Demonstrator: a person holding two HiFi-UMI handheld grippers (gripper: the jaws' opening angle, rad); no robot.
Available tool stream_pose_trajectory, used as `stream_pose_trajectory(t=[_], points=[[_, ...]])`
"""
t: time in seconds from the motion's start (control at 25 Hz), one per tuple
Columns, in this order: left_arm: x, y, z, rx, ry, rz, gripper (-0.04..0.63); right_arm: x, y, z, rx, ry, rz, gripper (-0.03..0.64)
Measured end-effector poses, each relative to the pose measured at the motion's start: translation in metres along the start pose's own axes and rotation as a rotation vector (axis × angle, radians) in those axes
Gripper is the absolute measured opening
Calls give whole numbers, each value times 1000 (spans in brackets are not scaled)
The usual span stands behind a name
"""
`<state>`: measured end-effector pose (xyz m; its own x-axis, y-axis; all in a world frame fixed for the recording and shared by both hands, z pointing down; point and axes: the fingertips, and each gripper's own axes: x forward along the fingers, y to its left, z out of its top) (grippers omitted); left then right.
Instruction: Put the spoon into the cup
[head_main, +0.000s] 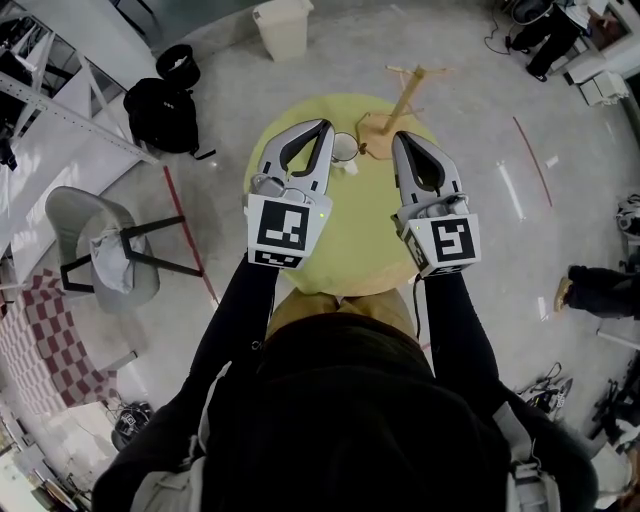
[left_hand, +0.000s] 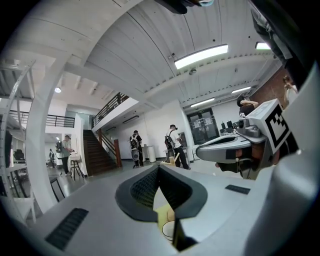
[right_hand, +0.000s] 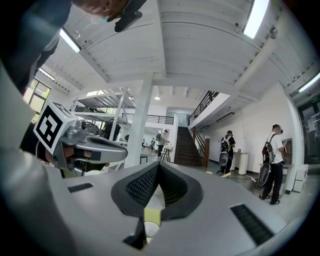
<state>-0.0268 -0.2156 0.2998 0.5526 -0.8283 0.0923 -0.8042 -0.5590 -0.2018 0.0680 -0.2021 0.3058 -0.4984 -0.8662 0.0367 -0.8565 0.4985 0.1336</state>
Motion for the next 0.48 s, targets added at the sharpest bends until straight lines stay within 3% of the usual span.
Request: stream_pose_trajectory(t=[0.48], points=[[-6,11,-8,-2,11,31,15,-1,11,-3,12,15,39,26]])
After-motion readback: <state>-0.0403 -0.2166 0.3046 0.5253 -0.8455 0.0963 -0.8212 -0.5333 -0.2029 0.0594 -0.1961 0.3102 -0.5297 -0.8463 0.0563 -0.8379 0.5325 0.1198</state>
